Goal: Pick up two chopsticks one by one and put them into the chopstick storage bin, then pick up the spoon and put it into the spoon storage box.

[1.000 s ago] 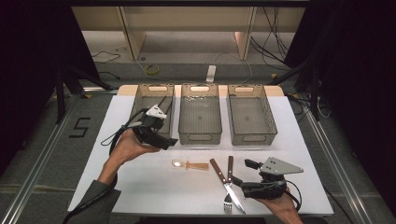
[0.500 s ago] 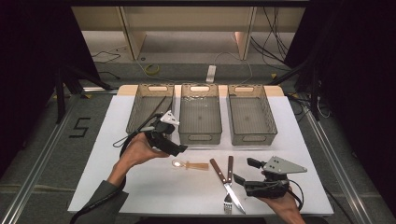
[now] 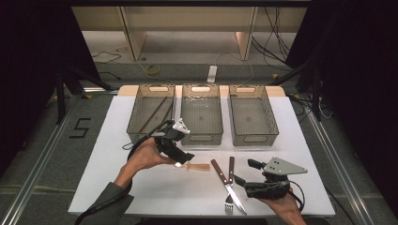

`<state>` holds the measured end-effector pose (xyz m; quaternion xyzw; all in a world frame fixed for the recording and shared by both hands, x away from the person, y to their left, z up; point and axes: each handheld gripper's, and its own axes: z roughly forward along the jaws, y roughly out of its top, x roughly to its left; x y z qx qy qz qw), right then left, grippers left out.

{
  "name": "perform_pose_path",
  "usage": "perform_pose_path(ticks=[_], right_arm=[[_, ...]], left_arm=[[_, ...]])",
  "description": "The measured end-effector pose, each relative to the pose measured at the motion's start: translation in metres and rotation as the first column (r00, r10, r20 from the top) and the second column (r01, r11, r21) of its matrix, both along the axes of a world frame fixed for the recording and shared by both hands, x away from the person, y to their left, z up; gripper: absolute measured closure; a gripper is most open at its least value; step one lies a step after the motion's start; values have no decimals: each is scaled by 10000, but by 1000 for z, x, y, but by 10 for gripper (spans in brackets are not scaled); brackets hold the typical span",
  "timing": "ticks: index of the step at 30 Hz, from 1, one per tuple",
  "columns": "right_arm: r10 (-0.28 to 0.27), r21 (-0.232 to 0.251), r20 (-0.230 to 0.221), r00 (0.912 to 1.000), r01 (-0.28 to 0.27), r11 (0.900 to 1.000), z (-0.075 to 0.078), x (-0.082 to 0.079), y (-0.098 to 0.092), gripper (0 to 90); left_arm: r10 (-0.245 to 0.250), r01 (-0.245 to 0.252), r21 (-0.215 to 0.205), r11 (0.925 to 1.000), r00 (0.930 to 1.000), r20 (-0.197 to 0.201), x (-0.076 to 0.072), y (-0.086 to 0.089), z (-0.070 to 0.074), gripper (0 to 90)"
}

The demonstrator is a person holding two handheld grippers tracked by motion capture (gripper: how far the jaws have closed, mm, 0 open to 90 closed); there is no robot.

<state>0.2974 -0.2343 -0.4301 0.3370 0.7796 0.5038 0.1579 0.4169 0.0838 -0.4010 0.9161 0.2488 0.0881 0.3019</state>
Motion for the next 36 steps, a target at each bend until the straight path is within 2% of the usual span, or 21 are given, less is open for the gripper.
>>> perform_pose_path(ticks=[9, 12, 17, 24, 30, 36], right_arm=[[-27, -9, -15, 10000, 27, 10000, 0, 0, 0, 236], [-19, -22, 13, 10000, 19, 10000, 0, 0, 1, 236], [1, -8, -36, 10000, -1, 10000, -1, 0, 1, 236], [-26, -22, -59, 10000, 25, 10000, -1, 0, 0, 236], [18, -110, 8, 10000, -17, 9999, -1, 0, 3, 237], [12, -150, -20, 10000, -13, 9999, -1, 0, 3, 238]], left_arm=[[-284, 289, 324, 9991, 9995, -160, -3, -13, -11, 153], [-399, 410, 569, 9975, 9990, -197, -2, -15, -15, 153], [-396, 417, 621, 9972, 9986, -345, 0, -19, -23, 154], [-464, 514, 960, 9941, 9975, -543, 2, -25, -36, 165], [-651, 731, 1147, 9907, 9953, -722, 3, -27, -45, 214], [-933, 1051, 1369, 9850, 9916, -898, 2, -31, -54, 311]])
